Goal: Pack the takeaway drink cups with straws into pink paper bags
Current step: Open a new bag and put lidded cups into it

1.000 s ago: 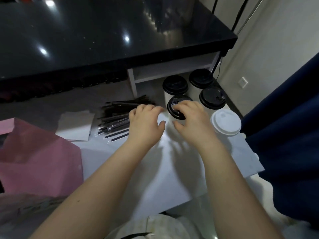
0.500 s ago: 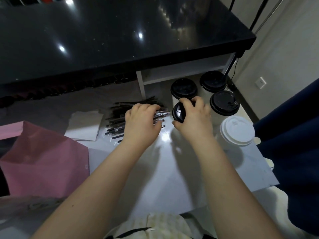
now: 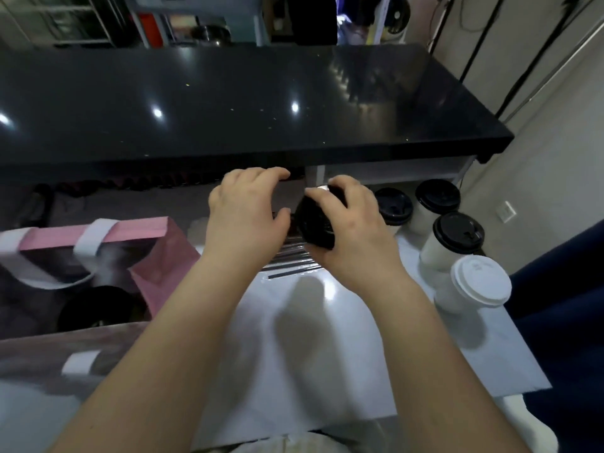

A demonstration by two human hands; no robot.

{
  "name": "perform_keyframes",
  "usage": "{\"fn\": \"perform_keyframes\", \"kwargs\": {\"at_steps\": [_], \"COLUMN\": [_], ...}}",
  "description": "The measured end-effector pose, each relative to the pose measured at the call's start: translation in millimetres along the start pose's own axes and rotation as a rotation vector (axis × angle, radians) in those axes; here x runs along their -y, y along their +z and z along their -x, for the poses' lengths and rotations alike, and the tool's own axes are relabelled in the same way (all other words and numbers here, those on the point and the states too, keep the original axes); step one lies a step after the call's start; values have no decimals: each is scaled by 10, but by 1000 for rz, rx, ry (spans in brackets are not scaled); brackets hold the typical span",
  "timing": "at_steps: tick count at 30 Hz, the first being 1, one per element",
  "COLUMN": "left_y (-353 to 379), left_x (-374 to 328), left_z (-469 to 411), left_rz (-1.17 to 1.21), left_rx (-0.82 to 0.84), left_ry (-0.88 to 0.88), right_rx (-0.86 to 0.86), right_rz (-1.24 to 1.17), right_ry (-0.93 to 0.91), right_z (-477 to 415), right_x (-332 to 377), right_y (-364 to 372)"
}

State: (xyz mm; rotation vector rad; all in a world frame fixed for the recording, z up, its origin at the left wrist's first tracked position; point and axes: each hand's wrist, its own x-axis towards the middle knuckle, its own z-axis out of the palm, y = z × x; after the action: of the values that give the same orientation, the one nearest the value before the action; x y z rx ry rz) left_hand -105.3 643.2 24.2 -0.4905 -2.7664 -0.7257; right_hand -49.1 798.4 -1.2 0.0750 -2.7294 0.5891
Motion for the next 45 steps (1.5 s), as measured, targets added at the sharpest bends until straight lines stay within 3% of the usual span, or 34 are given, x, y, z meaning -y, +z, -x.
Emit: {"fn": "perform_keyframes", "kwargs": {"at_steps": [10,16,19,27,32,36,39,45], "left_y": [-1244,-1556,-1623,-1601,-1616,-1516,-1492,-1503], "left_x": [1255,1907,2132,2360,2410,2429,2471,2476], "left_z": [462,699,734,765,741,785,826,898], "left_rz": [85,86,92,75,102,-191,-215,-250], "left_rx": [-56,-36,51,411,447,501,529,542], "left_ry": [-10,73,100,111,222,309,315,335], "right_rx": [-182,-227,-225,-102,128,331,392,623], "right_rz": [-275,-292,-287,-234,-208,-96,-59,338], "right_ry": [-66,-117,-120,-77,-61,3,45,230], "right_z": [-211,-282,-302,-244,-181,-117,-118,-96], "right_x": [1352,2051,2347,2781,2831,2812,2705,2454], "right_y": [-43,16,103,310,381,629,661,736]}}
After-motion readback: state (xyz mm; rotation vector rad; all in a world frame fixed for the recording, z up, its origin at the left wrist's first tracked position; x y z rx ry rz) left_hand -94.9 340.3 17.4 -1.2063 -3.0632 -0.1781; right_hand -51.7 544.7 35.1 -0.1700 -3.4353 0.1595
